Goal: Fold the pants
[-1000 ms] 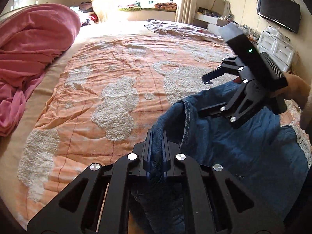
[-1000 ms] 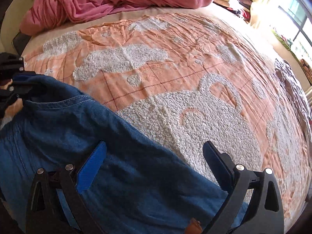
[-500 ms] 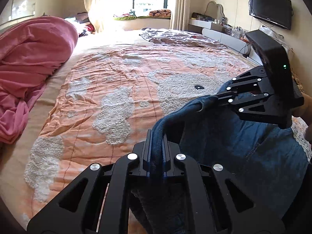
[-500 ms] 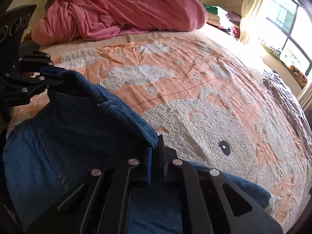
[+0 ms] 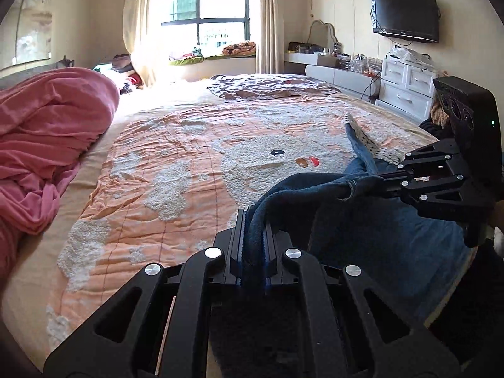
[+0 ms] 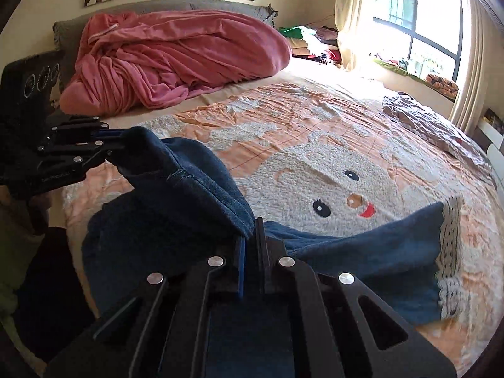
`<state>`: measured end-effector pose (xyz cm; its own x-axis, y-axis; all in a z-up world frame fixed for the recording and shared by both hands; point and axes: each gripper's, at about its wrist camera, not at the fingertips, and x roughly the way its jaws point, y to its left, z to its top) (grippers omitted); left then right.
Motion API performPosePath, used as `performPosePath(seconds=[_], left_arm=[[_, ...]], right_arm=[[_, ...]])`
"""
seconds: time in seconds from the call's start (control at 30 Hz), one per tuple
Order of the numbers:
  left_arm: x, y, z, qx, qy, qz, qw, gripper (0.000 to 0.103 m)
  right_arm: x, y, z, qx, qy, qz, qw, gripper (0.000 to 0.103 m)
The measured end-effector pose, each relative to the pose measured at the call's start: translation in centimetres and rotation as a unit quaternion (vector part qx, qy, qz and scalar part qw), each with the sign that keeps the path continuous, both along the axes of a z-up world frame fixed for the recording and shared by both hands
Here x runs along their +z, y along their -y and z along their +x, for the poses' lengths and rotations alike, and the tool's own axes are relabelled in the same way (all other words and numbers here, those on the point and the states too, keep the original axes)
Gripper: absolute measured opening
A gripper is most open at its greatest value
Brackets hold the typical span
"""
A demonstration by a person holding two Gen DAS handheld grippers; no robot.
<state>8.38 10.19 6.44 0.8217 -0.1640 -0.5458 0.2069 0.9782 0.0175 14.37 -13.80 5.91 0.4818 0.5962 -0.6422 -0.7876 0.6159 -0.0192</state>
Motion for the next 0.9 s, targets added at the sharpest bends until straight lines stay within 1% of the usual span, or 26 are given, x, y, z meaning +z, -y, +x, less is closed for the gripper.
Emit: performPosePath(seconds=[0.07, 0.17, 0.27, 0.33, 0.5, 0.6, 0.67, 0.73, 0.77, 0.8, 0.9], left_arm=[[-0.1, 0.3, -1.6, -0.002, -0.001, -0.004, 1.0, 0.004], [-0.6, 0.5, -3.7, -0.003, -0.006, 0.002, 1.0, 0.004], [-1.4, 0.4, -5.4, -0.003, -0.015, 0.012, 0.9998, 0.004], [-2.0, 0.2, -6.3, -0.006, -0.028, 0.02, 0.9994, 0.004], [-4.4, 0.0, -7.9, -0.012, -0.069, 0.037, 0.9969, 0.004], [-5.6, -0.2, -8.1, -0.008, -0.093, 0.033, 0.9951, 0.006], [-5.7, -0.4, -8.4, -0.002, -0.098, 0.025, 0.9949, 0.006], [-4.9, -0.6, -9.1, 0.001, -0.094, 0.021, 0.9954, 0.013], [-4.4, -0.8, -9.6, 0.009, -0.092, 0.02, 0.9955, 0.026], [-3.7, -1.1, -10.0, 0.015, -0.085, 0.019, 0.9961, 0.035], [-1.9, -1.9, -11.2, 0.038, -0.068, 0.018, 0.9968, 0.035]], right_arm=[[-0.1, 0.6, -2.2, 0.003, -0.002, 0.006, 1.0, 0.004], [-0.7, 1.1, -4.9, 0.012, -0.022, 0.015, 1.0, 0.004], [-1.7, 0.8, -7.7, 0.024, -0.022, 0.007, 0.999, 0.004], [-2.5, 0.4, -9.1, 0.029, -0.027, 0.001, 0.999, 0.005], [-5.4, -0.2, -11.5, 0.033, -0.038, -0.021, 0.999, 0.005], [-7.2, -0.5, -11.8, 0.024, -0.056, -0.029, 0.998, 0.006], [-7.6, -0.7, -11.8, 0.022, -0.059, -0.029, 0.998, 0.008], [-7.5, -0.8, -11.8, 0.024, -0.054, -0.031, 0.998, 0.008], [-7.5, -0.8, -11.8, 0.024, -0.054, -0.031, 0.998, 0.008], [-7.5, -0.6, -11.7, 0.024, -0.057, -0.03, 0.998, 0.008], [-7.6, -0.3, -11.7, 0.021, -0.064, -0.022, 0.997, 0.008]])
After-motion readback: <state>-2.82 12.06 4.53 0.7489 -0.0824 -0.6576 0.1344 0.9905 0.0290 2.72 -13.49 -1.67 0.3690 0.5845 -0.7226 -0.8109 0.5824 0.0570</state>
